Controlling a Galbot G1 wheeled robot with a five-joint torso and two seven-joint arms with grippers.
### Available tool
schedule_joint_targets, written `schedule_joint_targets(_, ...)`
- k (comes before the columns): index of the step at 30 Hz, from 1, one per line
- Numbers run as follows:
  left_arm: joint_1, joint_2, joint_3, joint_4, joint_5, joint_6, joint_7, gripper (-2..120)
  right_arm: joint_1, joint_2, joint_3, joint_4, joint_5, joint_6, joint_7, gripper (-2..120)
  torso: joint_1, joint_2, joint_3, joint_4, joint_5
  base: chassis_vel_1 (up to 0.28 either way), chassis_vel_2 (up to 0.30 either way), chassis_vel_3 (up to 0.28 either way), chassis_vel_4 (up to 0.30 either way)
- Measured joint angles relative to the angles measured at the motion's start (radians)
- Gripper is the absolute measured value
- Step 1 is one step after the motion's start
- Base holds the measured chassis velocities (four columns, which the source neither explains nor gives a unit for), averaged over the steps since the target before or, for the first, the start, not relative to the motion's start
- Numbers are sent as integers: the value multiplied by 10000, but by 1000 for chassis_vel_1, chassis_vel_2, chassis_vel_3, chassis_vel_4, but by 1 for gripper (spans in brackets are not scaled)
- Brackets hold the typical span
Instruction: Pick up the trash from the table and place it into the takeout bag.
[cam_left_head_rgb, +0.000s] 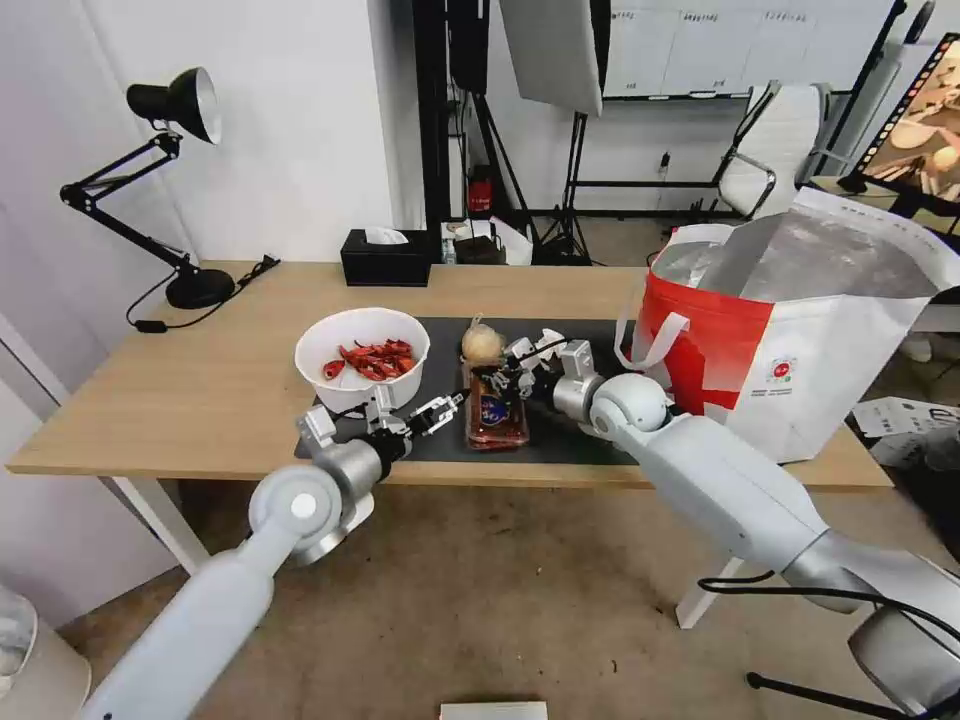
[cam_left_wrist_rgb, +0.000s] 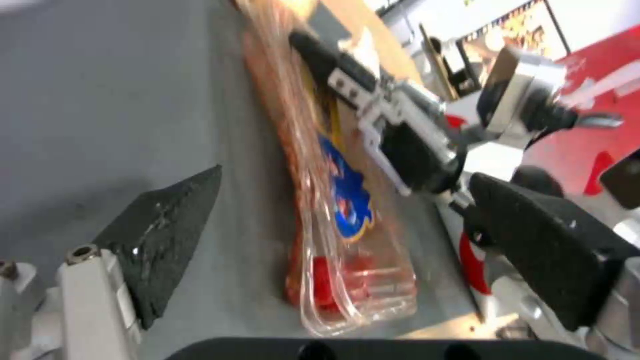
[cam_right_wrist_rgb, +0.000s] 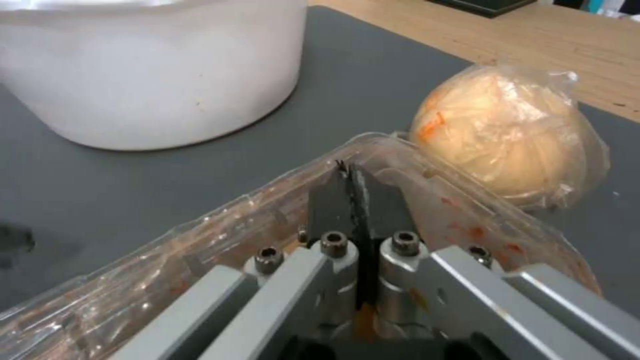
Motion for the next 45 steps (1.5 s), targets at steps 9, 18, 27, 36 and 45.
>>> schedule_joint_targets(9,-602,-172,496,616,8,418,-193,100,-25,0,25,36,6,-3,2,0,0,0,0,-1,0,0,0,0,0)
schedule_joint_targets(18,-876,-334,715,967,46,390,-345,98,-74,30,50,42,7,-2,-5,0,-2,3,-3,-2,1,0,0,0,0)
schedule_joint_targets(27,-969,-416,929,1096,75,393,-426,67,-85,62,58,44,6,-1,-12,0,-1,2,0,0,-1,0,0,0,0)
schedule_joint_targets(36,-1066,-505,1001,1177,57,478,-413,32,-123,33,95,49,5,5,-19,0,0,0,1,-2,-1,0,0,0,0)
schedule_joint_targets(45,-1142,-416,993,1171,120,380,-371,1,-110,34,79,70,6,11,-22,0,1,0,1,-2,-1,0,0,0,0)
